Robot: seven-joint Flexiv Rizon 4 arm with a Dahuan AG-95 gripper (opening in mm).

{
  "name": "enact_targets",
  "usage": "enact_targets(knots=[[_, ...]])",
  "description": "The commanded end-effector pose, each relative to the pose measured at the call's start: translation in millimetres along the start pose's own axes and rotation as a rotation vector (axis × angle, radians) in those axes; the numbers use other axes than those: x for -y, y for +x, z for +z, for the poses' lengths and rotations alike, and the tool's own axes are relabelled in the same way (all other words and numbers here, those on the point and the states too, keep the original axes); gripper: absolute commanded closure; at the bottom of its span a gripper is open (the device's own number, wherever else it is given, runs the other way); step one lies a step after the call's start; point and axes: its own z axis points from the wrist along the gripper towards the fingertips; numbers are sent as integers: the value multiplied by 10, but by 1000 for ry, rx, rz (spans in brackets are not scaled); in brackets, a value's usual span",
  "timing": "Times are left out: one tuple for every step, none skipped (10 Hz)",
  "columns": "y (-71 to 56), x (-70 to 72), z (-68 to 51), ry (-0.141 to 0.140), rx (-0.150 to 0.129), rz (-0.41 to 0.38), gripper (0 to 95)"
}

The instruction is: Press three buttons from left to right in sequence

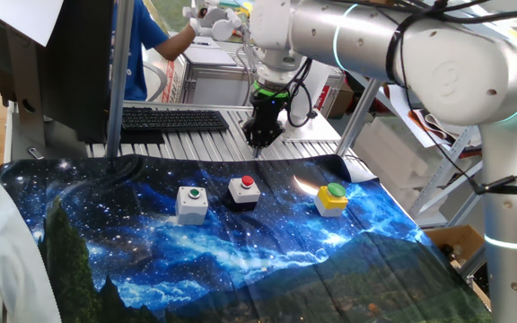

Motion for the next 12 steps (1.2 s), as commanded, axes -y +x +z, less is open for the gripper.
enact_targets(knots=[[-1, -5, 7, -3, -2, 0, 950], [-3, -10, 12, -3, -3, 8, 950], [-3, -12, 15, -3, -4, 22, 950], [-4, -14, 16, -11, -5, 42, 950], [5, -36, 10, -10, -5, 44, 950], [29, -85, 2, -8, -4, 50, 950], [108, -201, -3, 4, 1, 80, 950], [169, -280, 4, 4, 3, 103, 950], [274, -401, 26, -4, 1, 132, 950], [346, -498, 52, -4, 1, 150, 950], [394, -570, 71, -6, 0, 164, 950], [439, -635, 94, -6, 1, 176, 950]])
